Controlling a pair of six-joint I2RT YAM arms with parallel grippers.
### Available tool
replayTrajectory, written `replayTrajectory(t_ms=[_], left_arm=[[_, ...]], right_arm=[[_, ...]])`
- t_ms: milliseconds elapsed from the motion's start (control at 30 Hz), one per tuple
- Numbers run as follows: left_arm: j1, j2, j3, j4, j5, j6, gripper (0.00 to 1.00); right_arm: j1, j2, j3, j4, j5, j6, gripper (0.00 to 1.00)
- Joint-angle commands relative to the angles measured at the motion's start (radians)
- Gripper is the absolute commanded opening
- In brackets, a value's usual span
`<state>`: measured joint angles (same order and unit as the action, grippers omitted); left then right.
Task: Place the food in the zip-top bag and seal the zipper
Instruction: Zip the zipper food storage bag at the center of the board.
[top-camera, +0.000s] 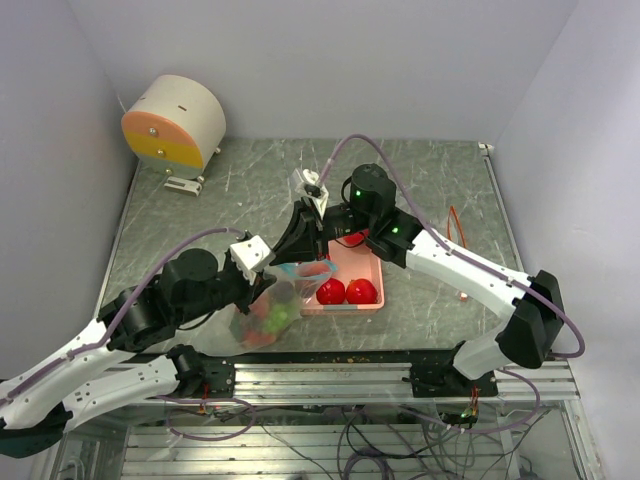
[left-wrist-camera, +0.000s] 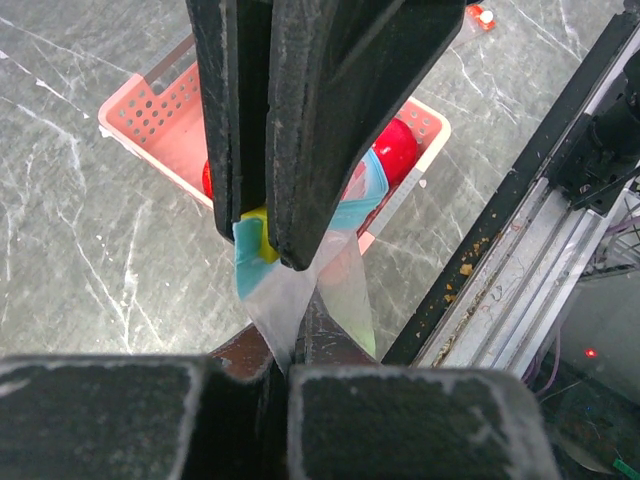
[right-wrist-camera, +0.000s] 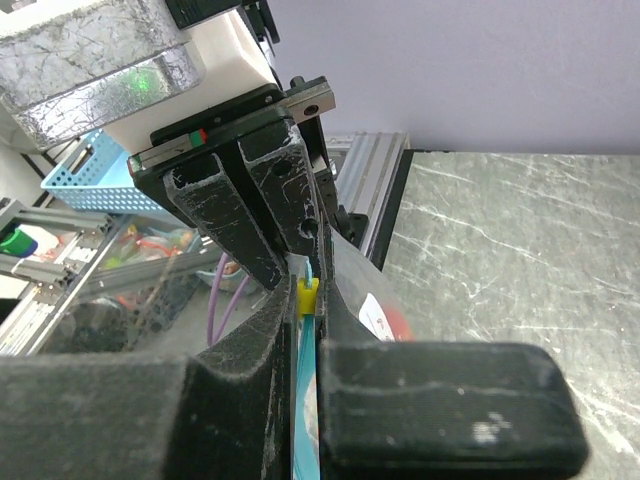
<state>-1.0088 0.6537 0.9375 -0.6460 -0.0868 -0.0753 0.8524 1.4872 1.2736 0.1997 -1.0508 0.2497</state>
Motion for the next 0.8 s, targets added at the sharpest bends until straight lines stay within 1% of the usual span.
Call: replayTrajectory(t_ms=[0, 33, 67, 167, 233, 300, 333, 367, 467, 533, 567, 600, 633, 767], left_arm=[[0.001, -0.012, 0.02, 0.051, -0.008, 0.009, 0.07], [0.001, -0.013, 0.021, 0.053, -0.004, 0.013, 0.07], [0.001, -0.017, 0.02, 0.056, 0.002, 0.016, 0.1], [0.002, -0.028, 0.023, 0.065, 0.014, 0.028, 0.24], [0.003, -0.029, 0.028, 0.068, 0.019, 0.036, 0.29], [0.002, -0.024, 0.034, 0.069, 0.021, 0.043, 0.36], [0.002, -0.019, 0.038, 0.068, 0.025, 0.047, 0.37], [0.002, -0.013, 0.041, 0.069, 0.027, 0.05, 0.35], [0.002, 0.003, 0.039, 0.073, 0.031, 0.051, 0.26], [0.002, 0.011, 0.032, 0.079, 0.037, 0.051, 0.23], [0.002, 0.013, 0.03, 0.08, 0.044, 0.051, 0.19], [0.001, 0.016, 0.028, 0.08, 0.048, 0.051, 0.11], [0.002, 0.018, 0.026, 0.079, 0.045, 0.048, 0.07], [0.002, 0.002, 0.022, 0.076, 0.001, 0.036, 0.07]], right_arm=[[0.001, 0.007, 0.026, -0.014, -0.007, -0.002, 0.0], [0.0, 0.008, 0.029, -0.018, -0.009, -0.004, 0.0], [0.001, 0.009, 0.031, -0.021, -0.01, -0.004, 0.0], [0.0, 0.011, 0.034, -0.025, -0.02, -0.007, 0.0], [0.001, 0.013, 0.037, -0.034, -0.028, -0.014, 0.0], [0.002, 0.017, 0.041, -0.038, -0.03, -0.015, 0.0], [0.001, 0.018, 0.041, -0.039, -0.03, -0.014, 0.0], [0.001, 0.019, 0.041, -0.037, -0.031, -0.013, 0.0], [0.001, 0.019, 0.04, -0.031, -0.03, -0.008, 0.0], [0.001, 0.019, 0.042, -0.028, -0.032, -0.004, 0.0], [0.002, 0.018, 0.043, -0.028, -0.032, -0.004, 0.0], [0.001, 0.018, 0.044, -0.028, -0.031, -0.004, 0.0], [0.001, 0.017, 0.044, -0.03, -0.031, -0.005, 0.0], [0.001, 0.017, 0.04, -0.028, -0.031, -0.009, 0.0]])
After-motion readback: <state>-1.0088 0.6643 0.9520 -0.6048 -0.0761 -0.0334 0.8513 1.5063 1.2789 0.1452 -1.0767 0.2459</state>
